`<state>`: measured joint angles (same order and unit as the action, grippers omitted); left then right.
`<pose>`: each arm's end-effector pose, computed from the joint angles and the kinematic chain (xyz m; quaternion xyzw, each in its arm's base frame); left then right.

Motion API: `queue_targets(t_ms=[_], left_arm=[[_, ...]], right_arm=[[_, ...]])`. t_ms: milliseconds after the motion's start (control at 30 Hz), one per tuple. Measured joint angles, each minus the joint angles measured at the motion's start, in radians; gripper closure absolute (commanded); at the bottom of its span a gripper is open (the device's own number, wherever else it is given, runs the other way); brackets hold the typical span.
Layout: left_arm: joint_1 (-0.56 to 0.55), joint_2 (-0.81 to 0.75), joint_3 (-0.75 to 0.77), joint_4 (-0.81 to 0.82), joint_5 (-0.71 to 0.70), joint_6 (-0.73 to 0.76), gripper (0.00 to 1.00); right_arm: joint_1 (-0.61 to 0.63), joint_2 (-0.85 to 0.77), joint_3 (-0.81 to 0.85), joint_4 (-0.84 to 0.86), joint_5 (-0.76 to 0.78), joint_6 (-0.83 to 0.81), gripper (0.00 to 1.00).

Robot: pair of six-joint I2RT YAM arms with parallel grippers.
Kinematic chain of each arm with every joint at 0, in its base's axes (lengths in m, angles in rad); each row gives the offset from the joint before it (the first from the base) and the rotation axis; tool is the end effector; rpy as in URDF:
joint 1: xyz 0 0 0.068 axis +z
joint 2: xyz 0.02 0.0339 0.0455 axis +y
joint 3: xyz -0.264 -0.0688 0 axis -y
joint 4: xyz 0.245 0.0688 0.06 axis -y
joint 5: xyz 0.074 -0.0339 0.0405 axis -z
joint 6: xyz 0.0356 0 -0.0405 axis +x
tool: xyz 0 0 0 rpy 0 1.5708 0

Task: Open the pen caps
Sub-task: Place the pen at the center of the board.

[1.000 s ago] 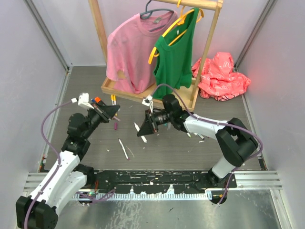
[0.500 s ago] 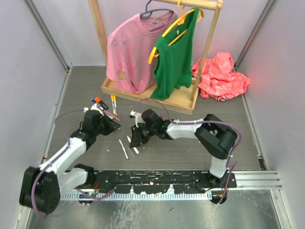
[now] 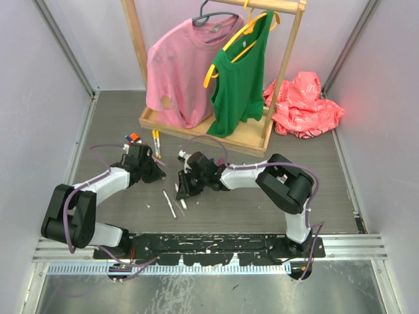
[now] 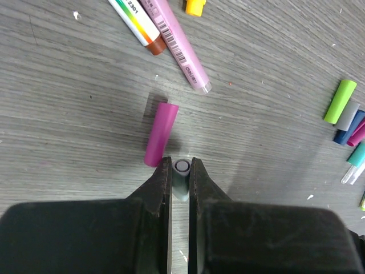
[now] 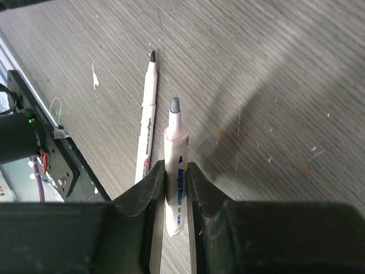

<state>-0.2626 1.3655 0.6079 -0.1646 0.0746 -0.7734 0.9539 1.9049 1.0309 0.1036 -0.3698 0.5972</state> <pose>0.2422 -0.0679 0.1599 -0.2278 0.9195 -0.1884 0.2591 0.2132 0.3229 0.1389 -0.2311 0.8782 0.3890 0.1549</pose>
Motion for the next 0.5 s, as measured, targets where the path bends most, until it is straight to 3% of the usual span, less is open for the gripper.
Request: queue_targets(t_ms=[200, 500], left_arm=[[-0.008, 0.061, 0.04, 0.003, -0.021, 0.005, 0.99], [-0.016, 0.13, 0.085, 0.019, -0.028, 0.005, 0.94]], right_arm=[[0.003, 0.047, 0.053, -0.025, 0.019, 0.018, 0.87], [0.009, 0.046, 0.06, -0.038, 0.043, 0.019, 0.72]])
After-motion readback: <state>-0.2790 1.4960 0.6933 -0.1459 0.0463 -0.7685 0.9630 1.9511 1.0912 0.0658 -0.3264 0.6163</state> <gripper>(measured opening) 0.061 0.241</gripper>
